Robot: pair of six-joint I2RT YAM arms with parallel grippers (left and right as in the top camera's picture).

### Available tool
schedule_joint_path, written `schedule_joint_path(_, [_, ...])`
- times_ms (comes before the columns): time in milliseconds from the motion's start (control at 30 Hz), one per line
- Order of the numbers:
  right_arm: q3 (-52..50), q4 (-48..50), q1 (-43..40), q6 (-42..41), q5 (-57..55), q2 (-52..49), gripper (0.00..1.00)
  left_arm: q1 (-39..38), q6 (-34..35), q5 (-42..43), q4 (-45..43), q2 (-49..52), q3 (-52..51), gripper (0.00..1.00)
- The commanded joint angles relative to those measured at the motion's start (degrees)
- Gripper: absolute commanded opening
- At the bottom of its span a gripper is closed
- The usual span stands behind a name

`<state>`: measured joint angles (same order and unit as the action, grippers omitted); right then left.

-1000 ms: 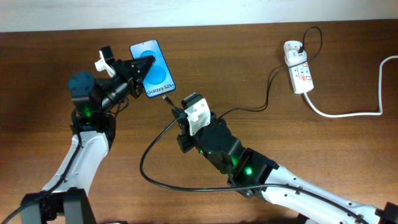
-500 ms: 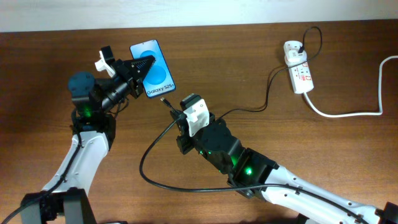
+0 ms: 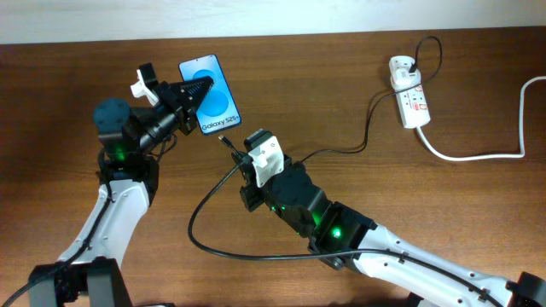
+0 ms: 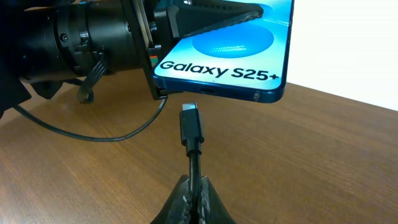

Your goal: Plug charger to phone and switch on socket

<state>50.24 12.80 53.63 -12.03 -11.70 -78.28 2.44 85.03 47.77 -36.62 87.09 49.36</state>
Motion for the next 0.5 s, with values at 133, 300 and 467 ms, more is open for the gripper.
schedule_joint_path(133, [0.46,-0.81,0.37,-0.2,-2.25,0.83,0.04,0.44,-1.14,0.63,-0.55,-1.51,0.92,0.0])
schedule_joint_path(300, [0.46,-0.81,0.37,-0.22,-2.01,2.21,0.04,0.44,-1.14,0.63,-0.55,-1.51,0.92,0.0])
schedule_joint_path(467, [0.46,-0.83,0.37,-0.24,-1.81,3.04,0.04,0.44,-1.14,0.63,-0.55,-1.51,0.92,0.0])
